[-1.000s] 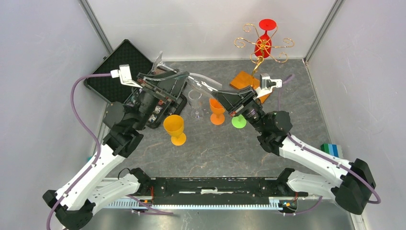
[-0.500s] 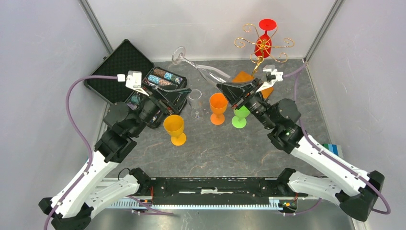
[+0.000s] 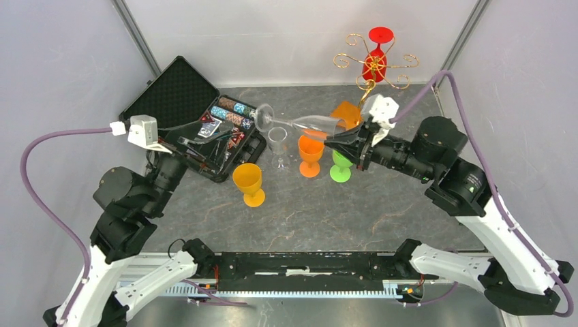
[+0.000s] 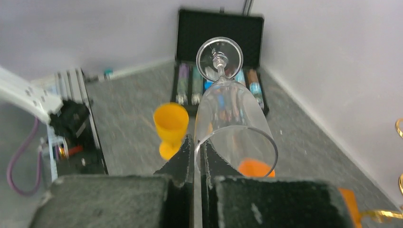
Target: Take the wine glass off the wine glass rack
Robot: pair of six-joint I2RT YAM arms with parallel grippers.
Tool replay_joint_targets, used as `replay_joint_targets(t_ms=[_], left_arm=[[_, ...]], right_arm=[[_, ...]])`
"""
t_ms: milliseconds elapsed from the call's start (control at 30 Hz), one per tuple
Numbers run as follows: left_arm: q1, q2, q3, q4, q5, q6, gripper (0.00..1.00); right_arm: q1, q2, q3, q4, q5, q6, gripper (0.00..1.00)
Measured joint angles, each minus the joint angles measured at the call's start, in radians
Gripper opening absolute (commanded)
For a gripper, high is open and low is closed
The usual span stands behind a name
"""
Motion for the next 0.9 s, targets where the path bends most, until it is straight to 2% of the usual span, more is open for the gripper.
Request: replay_joint_targets(t_ms=[167,367,667,900], left_arm=[[0.000,0.022,0.000,-0.033,-0.022,0.022,1.00],[0.000,0.045,-0.011,-0.062,-0.038,0.026,1.00],[0.000,0.060,-0.032,-0.068,-0.051,0.036,1.00],[0.000,0.077,-0.046,-0.076,-0.122,0.065,1.00]], right_arm=[[0.000,0.045,0.034,-0.239,0.029,-0.140,0.00],[0.000,0.103,0.035,-0.441,0.032,-0.224,0.00],[0.023,0.195,0.019,-0.523,0.050,-0.251,0.00],[0.158,0.346,0.018,-0.560,0.154,-0.241,0.00]])
